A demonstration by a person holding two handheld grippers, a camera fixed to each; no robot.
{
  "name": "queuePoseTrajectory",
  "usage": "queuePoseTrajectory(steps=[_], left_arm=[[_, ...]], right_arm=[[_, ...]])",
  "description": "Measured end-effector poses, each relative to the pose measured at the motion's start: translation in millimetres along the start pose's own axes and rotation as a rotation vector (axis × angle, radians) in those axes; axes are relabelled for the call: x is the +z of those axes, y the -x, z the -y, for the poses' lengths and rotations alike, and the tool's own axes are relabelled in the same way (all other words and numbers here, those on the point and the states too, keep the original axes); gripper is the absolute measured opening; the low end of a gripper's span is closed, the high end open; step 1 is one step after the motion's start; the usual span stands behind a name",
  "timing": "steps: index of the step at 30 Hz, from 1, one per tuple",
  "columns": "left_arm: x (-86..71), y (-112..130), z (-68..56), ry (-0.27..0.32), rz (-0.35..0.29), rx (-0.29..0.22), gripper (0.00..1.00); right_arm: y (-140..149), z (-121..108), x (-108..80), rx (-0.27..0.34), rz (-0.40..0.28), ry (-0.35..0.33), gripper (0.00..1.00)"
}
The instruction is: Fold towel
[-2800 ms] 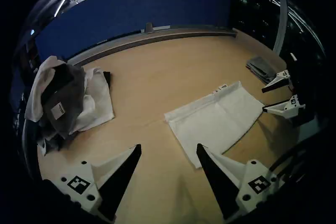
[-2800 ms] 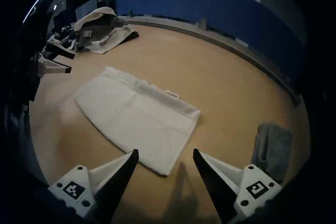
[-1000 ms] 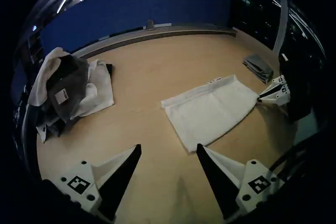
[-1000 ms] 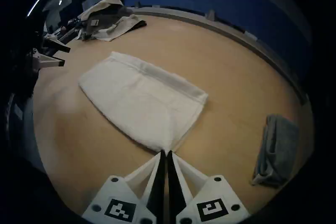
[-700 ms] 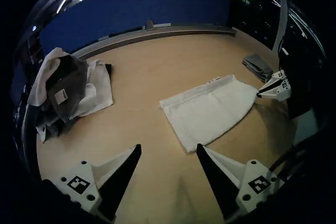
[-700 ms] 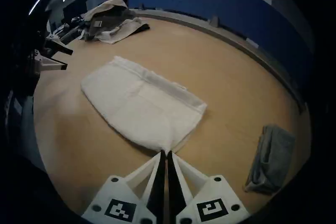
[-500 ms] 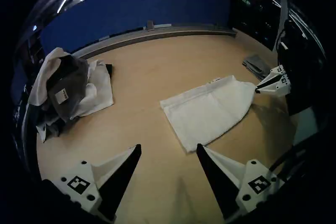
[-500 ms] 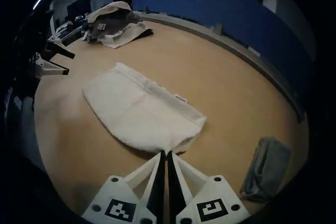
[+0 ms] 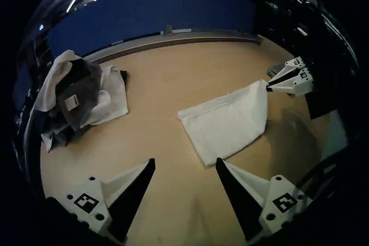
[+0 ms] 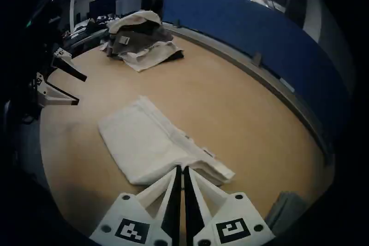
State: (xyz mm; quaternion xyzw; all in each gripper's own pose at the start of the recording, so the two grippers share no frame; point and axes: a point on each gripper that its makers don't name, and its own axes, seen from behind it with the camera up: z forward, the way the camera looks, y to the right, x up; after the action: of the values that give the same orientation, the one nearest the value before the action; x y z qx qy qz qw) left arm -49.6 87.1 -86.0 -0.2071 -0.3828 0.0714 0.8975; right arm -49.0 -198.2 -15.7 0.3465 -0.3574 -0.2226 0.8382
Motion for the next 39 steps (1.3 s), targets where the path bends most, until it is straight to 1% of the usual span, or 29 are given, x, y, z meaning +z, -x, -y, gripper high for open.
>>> queuePoseTrajectory(steps=[6, 12, 18, 23, 26, 29, 32, 35, 39], left_arm=[[-4.7, 3, 2.2, -0.006, -0.007, -0.015, 0.98], [-8.8, 5, 5.5, -0.011, -0.018, -0.031, 0.98], [-11.9, 7, 7.8, -0.014, -0.025, -0.048, 0.98], [-12.3, 11, 10.0, -0.019, -0.027, -0.058, 0.98], [-11.6, 14, 9.8, -0.016, -0.026, -0.061, 0.98], [-9.7, 16, 8.6, -0.011, -0.024, -0.06, 0.98], [-4.8, 16, 4.7, 0.009, -0.026, -0.055, 0.98], [2.7, 16, -2.9, 0.046, -0.032, -0.039, 0.98], [14.5, 16, -14.6, 0.1, -0.037, 0.001, 0.98]], right_arm=[[-27, 25, 15.1, -0.063, -0.016, -0.044, 0.03], [-47, 52, 27.7, -0.109, -0.026, -0.088, 0.03], [-59, 79, 39.7, -0.147, -0.026, -0.129, 0.03], [-64, 102, 50.9, -0.169, -0.02, -0.167, 0.04], [-67, 112, 54.3, -0.188, -0.018, -0.183, 0.03], [-69, 117, 55.2, -0.207, -0.019, -0.19, 0.03], [-72, 117, 55.3, -0.214, -0.019, -0.191, 0.03], [-74, 115, 54.9, -0.214, -0.018, -0.19, 0.03], [-72, 114, 53.9, -0.211, -0.016, -0.187, 0.03]])
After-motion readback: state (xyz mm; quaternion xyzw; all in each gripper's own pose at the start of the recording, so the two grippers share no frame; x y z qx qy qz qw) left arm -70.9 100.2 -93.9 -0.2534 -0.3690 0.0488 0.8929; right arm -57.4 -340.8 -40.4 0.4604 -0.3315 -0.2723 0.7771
